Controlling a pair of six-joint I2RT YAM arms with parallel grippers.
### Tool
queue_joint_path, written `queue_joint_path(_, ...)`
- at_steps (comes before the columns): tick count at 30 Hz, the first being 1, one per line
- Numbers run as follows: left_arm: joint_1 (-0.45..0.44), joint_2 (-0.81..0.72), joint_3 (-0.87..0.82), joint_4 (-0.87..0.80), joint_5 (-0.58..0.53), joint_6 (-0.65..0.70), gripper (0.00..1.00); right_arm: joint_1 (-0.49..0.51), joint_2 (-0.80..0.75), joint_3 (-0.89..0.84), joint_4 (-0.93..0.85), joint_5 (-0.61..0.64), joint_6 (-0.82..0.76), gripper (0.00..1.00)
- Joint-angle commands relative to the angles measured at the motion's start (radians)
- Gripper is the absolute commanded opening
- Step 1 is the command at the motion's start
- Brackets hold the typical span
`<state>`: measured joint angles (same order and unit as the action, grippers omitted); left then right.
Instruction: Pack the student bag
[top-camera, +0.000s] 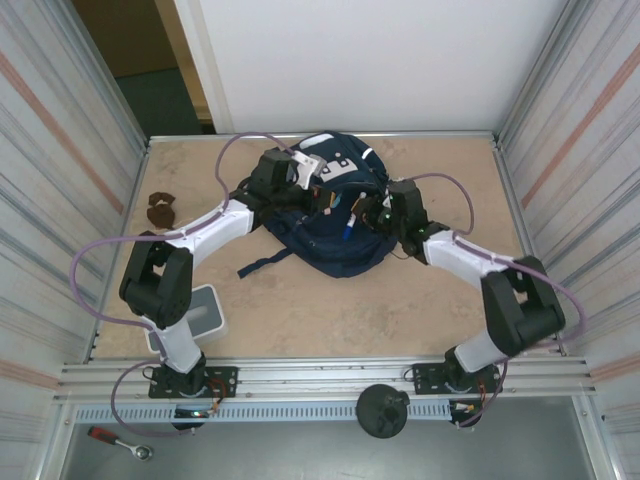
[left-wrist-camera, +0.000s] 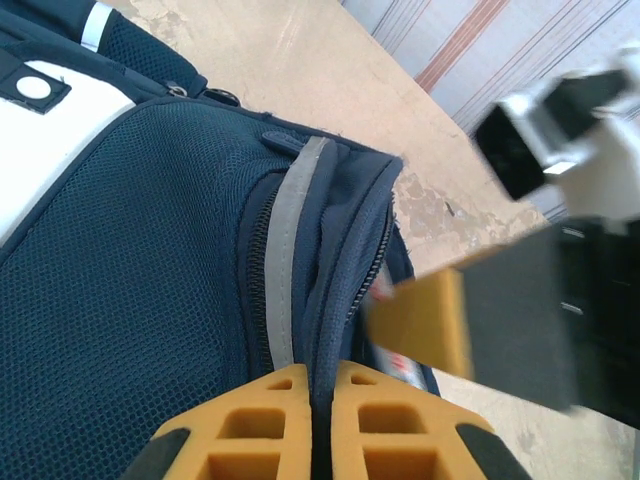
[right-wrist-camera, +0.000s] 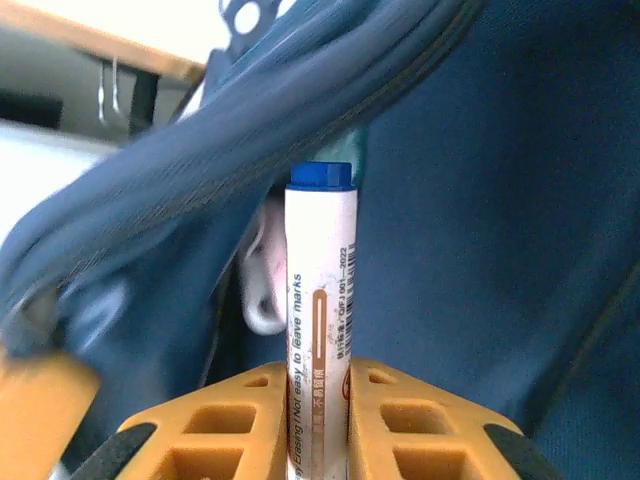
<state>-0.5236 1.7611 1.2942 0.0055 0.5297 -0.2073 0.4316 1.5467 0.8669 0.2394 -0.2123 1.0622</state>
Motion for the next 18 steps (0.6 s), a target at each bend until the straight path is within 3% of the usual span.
queue_joint_path(1,-0.018,-0.053,0.058,0.054,0.022,-0.015,0.0,-0.007,0.095,0.048,0.168,0.116,0.207,0.2)
queue_joint_path(5,-0.024,-0.053,0.065,0.059,0.026,-0.022,0.0,-0.013,0.206,0.114,0.235,0.163,0.244,0.28)
queue_joint_path(8,-0.024,-0.052,0.066,0.056,0.016,-0.016,0.0,-0.017,0.233,0.178,0.194,0.099,0.195,0.44)
queue_joint_path(10,-0.024,-0.052,0.062,0.053,0.022,-0.012,0.0,-0.008,0.2,0.177,0.147,0.073,0.141,0.5)
queue_joint_path(18,-0.024,-0.044,0.041,0.065,0.01,-0.006,0.0,0.015,-0.115,-0.038,-0.04,0.115,-0.078,0.51)
